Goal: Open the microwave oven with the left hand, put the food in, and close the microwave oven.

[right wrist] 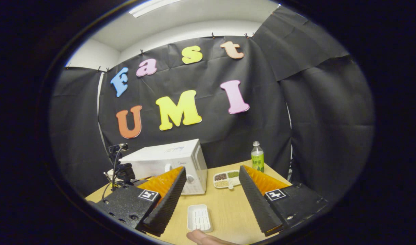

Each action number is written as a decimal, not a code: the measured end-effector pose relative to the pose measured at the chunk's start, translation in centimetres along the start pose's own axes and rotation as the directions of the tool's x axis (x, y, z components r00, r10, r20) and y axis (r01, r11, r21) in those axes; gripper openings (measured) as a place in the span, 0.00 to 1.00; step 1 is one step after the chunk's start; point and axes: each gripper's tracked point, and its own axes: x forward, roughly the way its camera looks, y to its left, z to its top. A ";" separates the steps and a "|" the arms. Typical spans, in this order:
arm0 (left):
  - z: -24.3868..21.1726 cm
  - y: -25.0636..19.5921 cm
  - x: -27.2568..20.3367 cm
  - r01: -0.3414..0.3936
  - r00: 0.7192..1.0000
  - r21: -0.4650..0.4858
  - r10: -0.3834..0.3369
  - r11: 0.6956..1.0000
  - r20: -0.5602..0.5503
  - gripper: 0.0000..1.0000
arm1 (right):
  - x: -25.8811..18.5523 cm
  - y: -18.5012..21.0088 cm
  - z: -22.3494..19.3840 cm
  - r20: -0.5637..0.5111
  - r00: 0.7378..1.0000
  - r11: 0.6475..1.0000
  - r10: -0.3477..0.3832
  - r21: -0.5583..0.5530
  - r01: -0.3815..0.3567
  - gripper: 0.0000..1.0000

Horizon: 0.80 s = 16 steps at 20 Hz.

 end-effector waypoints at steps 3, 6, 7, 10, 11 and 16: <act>0.0 0.4 -2.1 -0.015 1.000 0.010 0.015 1.000 -0.027 0.72 | -1.0 0.3 0.1 -0.001 1.000 1.000 -0.023 -0.014 0.023 0.92; 0.9 1.1 -4.7 -0.054 0.998 0.044 0.055 0.998 -0.014 0.94 | -2.6 1.1 0.5 0.004 1.000 1.000 -0.016 -0.019 0.016 0.92; 1.3 1.2 -5.6 -0.061 0.998 0.041 0.062 0.997 -0.005 0.96 | -3.0 1.0 0.6 0.007 1.000 0.999 -0.024 -0.026 0.024 0.92; 2.6 1.6 -8.4 -0.089 0.996 0.007 0.089 0.996 0.014 0.96 | -4.6 1.6 1.0 0.006 1.000 0.998 -0.019 -0.053 0.020 0.92; 2.9 1.8 -9.4 -0.103 0.995 0.006 0.103 0.995 0.014 0.95 | -5.2 1.7 1.3 0.008 1.000 0.998 -0.014 -0.065 0.015 0.92; 6.9 2.0 -16.5 -0.136 0.989 -0.002 0.135 0.991 0.057 0.95 | -8.8 0.9 4.3 0.083 0.995 0.992 -0.063 -0.107 0.071 0.99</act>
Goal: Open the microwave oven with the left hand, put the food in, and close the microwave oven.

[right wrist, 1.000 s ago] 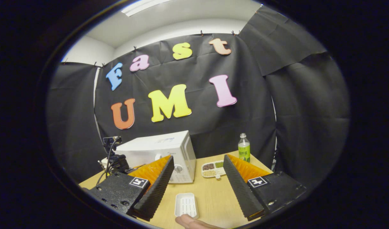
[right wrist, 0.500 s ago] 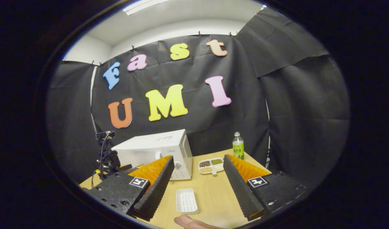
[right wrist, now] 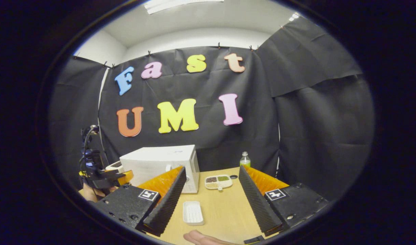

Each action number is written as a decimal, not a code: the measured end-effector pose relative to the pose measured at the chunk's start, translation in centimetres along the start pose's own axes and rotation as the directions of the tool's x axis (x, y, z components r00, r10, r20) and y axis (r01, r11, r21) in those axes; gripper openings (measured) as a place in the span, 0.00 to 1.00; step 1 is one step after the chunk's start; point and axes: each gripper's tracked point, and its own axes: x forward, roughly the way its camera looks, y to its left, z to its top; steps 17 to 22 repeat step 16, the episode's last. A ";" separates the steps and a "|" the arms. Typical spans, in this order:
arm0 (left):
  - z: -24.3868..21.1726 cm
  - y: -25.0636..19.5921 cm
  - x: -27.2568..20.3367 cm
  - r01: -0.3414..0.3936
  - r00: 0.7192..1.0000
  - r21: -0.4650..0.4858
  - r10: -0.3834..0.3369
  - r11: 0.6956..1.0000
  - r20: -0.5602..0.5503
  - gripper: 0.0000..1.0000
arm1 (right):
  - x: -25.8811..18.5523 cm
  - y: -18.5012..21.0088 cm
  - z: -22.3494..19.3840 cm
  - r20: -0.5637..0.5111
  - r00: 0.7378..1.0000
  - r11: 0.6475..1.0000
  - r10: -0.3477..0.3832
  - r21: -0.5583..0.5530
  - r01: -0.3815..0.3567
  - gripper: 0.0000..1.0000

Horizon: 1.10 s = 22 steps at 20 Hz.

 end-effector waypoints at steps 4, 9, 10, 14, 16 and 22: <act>4.2 0.9 -6.8 -0.013 0.998 -0.050 0.016 0.999 0.059 0.95 | -2.2 0.2 1.5 0.042 0.999 1.000 -0.015 -0.017 0.015 0.99; 8.2 3.1 -13.9 -0.087 0.988 -0.014 0.088 0.996 0.129 0.95 | -4.4 0.9 3.5 0.080 0.997 1.000 0.003 -0.015 -0.002 0.99; 8.5 3.2 -15.1 -0.088 0.987 -0.005 0.088 0.996 0.135 0.95 | -4.7 0.8 3.9 0.091 0.996 1.000 0.000 -0.016 0.002 0.99; 9.0 3.3 -18.9 -0.083 0.986 0.018 0.080 0.996 0.146 0.95 | -5.9 0.9 4.5 0.114 0.993 1.000 0.001 -0.023 0.002 0.99; 9.1 3.7 -20.4 -0.098 0.982 0.032 0.091 0.995 0.167 0.95 | -6.2 1.0 4.4 0.115 0.993 1.000 0.005 -0.024 -0.002 0.99; 9.1 3.7 -20.4 -0.098 0.982 0.032 0.091 0.995 0.167 0.95 | -6.2 1.0 4.4 0.115 0.993 1.000 0.005 -0.024 -0.002 0.99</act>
